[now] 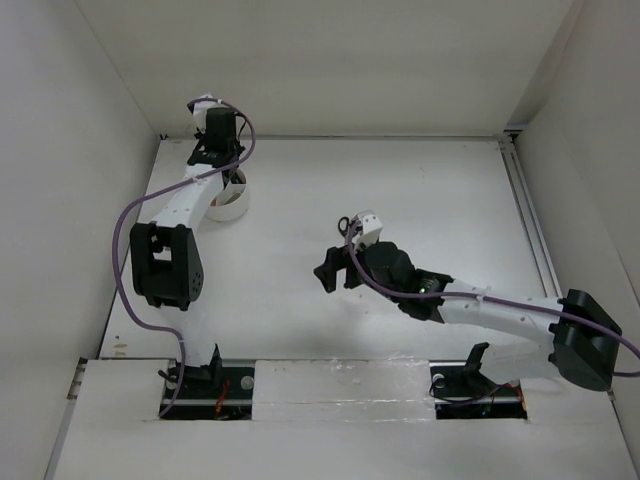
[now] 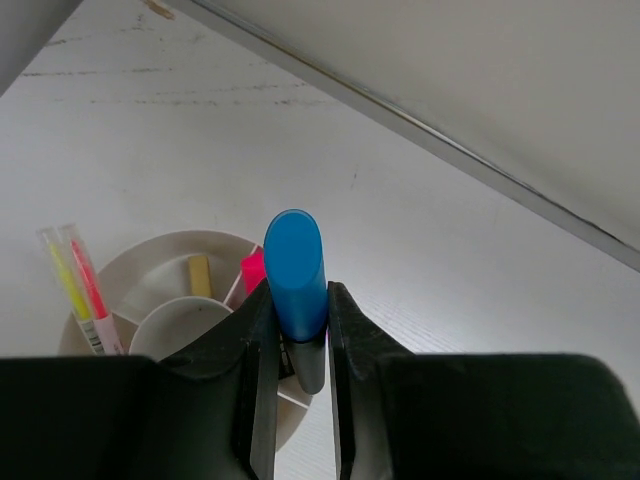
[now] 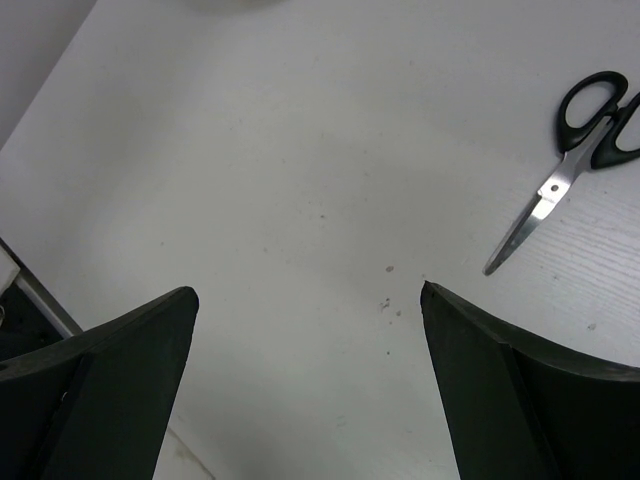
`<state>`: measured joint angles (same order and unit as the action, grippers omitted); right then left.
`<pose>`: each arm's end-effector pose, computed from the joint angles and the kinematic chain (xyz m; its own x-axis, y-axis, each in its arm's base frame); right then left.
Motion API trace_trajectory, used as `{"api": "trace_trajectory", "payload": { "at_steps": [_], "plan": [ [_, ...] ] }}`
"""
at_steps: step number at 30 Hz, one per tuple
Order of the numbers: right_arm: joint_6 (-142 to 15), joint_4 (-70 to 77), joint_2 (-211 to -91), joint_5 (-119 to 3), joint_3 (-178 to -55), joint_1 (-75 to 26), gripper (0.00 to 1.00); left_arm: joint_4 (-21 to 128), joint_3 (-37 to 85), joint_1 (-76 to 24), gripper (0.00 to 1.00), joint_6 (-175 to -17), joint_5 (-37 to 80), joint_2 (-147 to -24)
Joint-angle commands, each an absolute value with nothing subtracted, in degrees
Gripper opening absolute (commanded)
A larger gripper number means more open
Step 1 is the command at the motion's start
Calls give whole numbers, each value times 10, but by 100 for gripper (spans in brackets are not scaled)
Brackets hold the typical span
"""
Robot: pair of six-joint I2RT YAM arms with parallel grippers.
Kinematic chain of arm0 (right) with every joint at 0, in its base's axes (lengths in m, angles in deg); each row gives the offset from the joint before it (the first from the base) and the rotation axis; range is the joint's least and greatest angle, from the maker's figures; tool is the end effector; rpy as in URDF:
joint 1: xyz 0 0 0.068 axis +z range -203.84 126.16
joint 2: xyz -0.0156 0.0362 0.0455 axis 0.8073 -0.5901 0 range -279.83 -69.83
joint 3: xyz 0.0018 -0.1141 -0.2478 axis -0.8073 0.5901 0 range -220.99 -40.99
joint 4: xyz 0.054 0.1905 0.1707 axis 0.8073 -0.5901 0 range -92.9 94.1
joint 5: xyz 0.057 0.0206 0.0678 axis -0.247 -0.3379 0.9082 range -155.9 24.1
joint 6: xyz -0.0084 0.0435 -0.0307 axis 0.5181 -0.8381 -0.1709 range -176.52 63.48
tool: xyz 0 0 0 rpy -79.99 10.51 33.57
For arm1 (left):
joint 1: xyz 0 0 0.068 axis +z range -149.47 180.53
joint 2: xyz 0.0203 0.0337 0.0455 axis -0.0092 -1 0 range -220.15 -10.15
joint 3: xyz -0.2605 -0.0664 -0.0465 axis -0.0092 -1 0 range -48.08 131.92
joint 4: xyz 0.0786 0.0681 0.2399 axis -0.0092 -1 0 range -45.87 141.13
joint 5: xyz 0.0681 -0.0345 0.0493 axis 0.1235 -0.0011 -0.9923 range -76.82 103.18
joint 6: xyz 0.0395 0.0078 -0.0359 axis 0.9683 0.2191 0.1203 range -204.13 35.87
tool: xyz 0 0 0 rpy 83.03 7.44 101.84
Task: Sort the stationery into containers
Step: Place the pen in the storage box.
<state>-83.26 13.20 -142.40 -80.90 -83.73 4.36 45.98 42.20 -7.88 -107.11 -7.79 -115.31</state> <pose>0.1578 0.2371 0.2572 -0.4785 0.0531 -0.8765 -0.5352 0.7737 0.3391 0.4391 -0.0519 0.3266 -0.2354 -0.3337 -0.9128 -0.3128 0.9152 -0.2539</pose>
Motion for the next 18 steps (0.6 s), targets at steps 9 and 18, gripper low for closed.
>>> {"api": "trace_trajectory", "payload": {
  "at_steps": [9, 18],
  "plan": [
    [-840, 144, -1404, -804, -822, 57, 99, 530, 400, -76, 0, -1059, -119, -1156],
    [-845, 144, -1386, -799, -817, 57, 99, 530, 395, -76, 0, -1065, -100, -1184]
  ]
}}
